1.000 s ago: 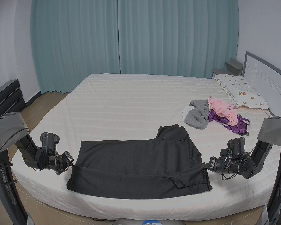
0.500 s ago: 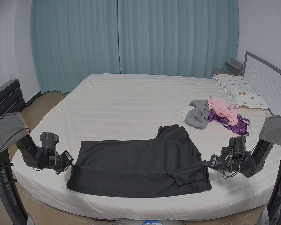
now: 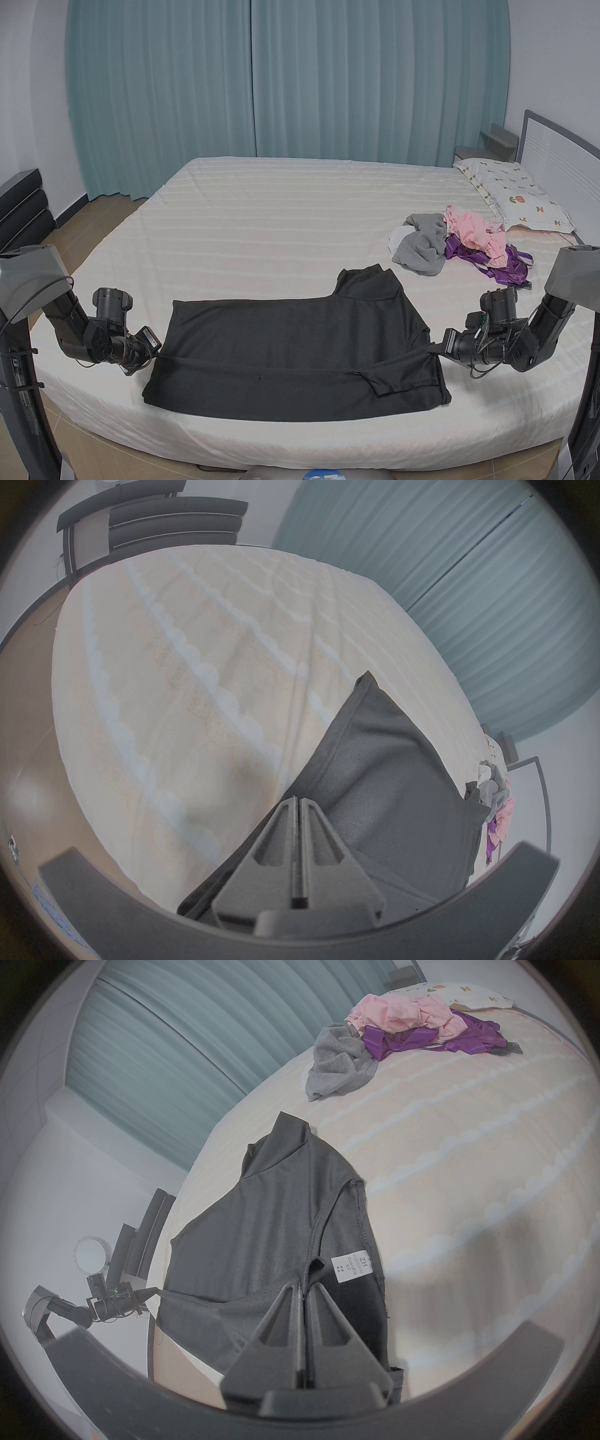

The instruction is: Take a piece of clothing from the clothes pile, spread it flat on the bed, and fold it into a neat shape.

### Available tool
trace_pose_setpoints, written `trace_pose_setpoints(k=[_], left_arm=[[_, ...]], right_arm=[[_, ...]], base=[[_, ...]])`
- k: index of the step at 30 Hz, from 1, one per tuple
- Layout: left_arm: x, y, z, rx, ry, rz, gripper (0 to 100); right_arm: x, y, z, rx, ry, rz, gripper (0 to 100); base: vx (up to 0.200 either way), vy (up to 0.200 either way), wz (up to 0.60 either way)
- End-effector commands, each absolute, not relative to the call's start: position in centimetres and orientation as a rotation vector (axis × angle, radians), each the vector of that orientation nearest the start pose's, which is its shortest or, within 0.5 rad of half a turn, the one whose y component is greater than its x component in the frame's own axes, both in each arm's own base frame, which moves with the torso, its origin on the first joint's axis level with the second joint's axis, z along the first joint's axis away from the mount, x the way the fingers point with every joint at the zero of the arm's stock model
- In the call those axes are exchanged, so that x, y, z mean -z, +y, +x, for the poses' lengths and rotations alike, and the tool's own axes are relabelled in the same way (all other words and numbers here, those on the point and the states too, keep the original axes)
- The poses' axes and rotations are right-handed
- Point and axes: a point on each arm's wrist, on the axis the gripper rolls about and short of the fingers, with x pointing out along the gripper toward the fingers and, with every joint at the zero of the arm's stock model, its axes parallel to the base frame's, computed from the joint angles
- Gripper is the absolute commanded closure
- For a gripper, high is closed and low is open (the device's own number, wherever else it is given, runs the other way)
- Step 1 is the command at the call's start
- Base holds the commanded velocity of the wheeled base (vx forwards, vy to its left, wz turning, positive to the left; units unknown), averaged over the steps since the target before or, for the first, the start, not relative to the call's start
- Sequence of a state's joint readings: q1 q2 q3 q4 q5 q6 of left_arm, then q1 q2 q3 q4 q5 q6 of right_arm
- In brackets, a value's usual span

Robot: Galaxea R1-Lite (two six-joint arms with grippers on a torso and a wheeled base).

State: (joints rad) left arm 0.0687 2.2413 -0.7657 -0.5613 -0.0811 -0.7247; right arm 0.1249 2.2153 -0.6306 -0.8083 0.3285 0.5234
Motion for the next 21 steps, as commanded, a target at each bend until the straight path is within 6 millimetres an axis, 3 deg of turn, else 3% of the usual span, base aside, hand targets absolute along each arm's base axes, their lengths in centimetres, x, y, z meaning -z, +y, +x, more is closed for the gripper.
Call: trace_pose_setpoints(k=[1, 5, 6, 7, 15, 18, 21], left_arm=[[1.8, 2.1, 34.1, -0.323, 0.892, -0.740, 100], [1.9, 2.0, 34.1, -0.322, 0.894, -0.739, 100], [1.9, 2.0, 34.0, -0.323, 0.896, -0.739, 100], [1.9, 2.0, 34.0, -0.322, 0.896, -0.740, 0], [1.4, 2.1, 34.0, -0.325, 0.883, -0.755, 0], [-1.1, 2.5, 33.7, -0.313, 0.816, -0.791, 0], [-2.0, 2.7, 34.5, -0.299, 0.771, -0.794, 0]], right_arm=[[1.0, 4.9, 32.6, -0.218, 0.881, 0.567, 100], [1.5, 4.8, 32.5, -0.211, 0.898, 0.567, 100], [1.6, 4.7, 32.4, -0.209, 0.901, 0.568, 0], [1.5, 4.7, 32.4, -0.210, 0.901, 0.569, 0], [1.2, 4.8, 31.7, -0.212, 0.905, 0.604, 0], [0.7, 4.4, 30.7, -0.259, 0.897, 0.651, 0], [0.9, 4.2, 30.0, -0.272, 0.891, 0.684, 0]], base=[[0.000, 0.000, 0.00], [0.000, 0.000, 0.00], [0.000, 0.000, 0.00], [0.000, 0.000, 0.00], [0.000, 0.000, 0.00], [0.000, 0.000, 0.00], [0.000, 0.000, 0.00]])
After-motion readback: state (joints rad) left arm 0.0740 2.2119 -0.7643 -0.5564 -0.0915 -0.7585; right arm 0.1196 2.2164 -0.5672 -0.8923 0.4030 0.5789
